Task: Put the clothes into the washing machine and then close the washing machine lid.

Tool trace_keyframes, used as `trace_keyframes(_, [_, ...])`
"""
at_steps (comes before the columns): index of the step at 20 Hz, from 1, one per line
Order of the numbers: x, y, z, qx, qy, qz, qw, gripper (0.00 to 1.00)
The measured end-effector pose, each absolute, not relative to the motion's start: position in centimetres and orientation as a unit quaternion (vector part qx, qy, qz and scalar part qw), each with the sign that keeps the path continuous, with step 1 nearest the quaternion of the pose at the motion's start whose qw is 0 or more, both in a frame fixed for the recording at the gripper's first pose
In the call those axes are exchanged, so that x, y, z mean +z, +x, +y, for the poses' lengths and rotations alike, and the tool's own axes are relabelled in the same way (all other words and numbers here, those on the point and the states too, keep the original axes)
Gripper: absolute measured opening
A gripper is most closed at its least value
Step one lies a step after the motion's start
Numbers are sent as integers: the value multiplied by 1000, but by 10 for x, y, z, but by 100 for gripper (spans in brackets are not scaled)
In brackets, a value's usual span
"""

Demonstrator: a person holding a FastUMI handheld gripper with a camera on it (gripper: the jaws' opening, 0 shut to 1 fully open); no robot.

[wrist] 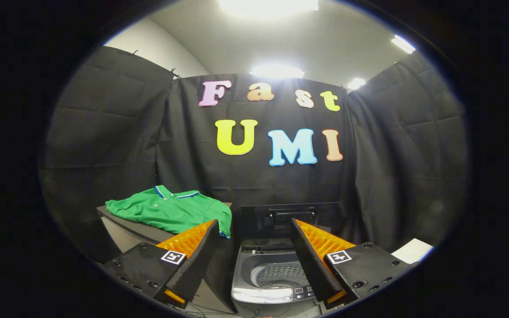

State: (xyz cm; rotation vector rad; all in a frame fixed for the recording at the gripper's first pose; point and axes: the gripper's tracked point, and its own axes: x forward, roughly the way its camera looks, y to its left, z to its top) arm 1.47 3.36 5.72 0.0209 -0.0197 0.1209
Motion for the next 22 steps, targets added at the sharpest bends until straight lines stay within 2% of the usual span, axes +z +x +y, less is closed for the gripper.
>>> trace_keyframes(9, [96,46,84,107,12,-3,994,100])
trace_keyframes(22, [111,92,170,168,16,24,985,100])
